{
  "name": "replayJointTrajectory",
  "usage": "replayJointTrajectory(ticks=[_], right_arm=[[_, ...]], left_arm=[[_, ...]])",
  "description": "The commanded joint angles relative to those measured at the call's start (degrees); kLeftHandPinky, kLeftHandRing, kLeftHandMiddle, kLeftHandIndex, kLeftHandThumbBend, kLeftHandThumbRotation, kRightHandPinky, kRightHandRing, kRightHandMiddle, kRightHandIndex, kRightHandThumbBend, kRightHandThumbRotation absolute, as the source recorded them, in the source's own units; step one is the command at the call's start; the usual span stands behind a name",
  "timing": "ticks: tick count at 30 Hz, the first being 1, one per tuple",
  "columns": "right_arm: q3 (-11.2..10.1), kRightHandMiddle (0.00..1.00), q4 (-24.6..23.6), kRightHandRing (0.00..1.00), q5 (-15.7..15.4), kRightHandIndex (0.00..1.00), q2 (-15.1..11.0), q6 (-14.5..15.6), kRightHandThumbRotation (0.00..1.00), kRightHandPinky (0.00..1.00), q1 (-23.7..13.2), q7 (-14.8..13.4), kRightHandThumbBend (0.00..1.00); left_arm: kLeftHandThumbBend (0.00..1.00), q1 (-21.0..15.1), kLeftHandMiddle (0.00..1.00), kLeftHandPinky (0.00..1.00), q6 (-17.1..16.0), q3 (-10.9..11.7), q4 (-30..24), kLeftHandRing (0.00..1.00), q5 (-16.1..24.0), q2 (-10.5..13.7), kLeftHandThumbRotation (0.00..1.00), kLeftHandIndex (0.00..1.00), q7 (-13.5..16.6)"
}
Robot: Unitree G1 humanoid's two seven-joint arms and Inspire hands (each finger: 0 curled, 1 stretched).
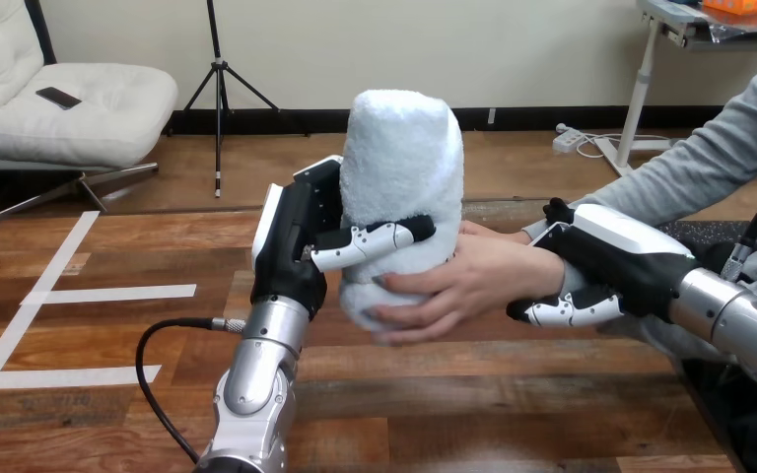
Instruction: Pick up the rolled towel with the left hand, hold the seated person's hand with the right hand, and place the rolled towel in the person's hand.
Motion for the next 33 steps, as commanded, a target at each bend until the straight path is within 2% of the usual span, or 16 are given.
replayJointTrajectory(ticks=[1,13,33], right_arm=[[-1.23,0.33,-1.5,0.27,1.37,0.35,-0.05,-0.61,0.38,0.24,-0.76,-0.23,0.48],[-1.1,0.33,-1.81,0.27,1.1,0.36,-0.05,0.09,0.39,0.24,-0.84,-0.03,0.48],[-1.0,0.34,-1.62,0.28,0.79,0.37,-0.01,0.44,0.39,0.25,-0.9,-0.02,0.48]], left_arm=[[0.59,-1.56,0.4,0.32,-1.4,-0.97,-2.79,0.36,-0.32,-1.93,0.0,0.41,-1.9],[0.61,0.23,0.4,0.32,-1.3,-1.39,-4.0,0.35,-1.12,-2.64,0.0,0.41,-3.62],[0.61,1.55,0.4,0.32,-1.72,-2.46,-4.57,0.35,-0.06,-2.58,0.0,0.41,-3.98]])
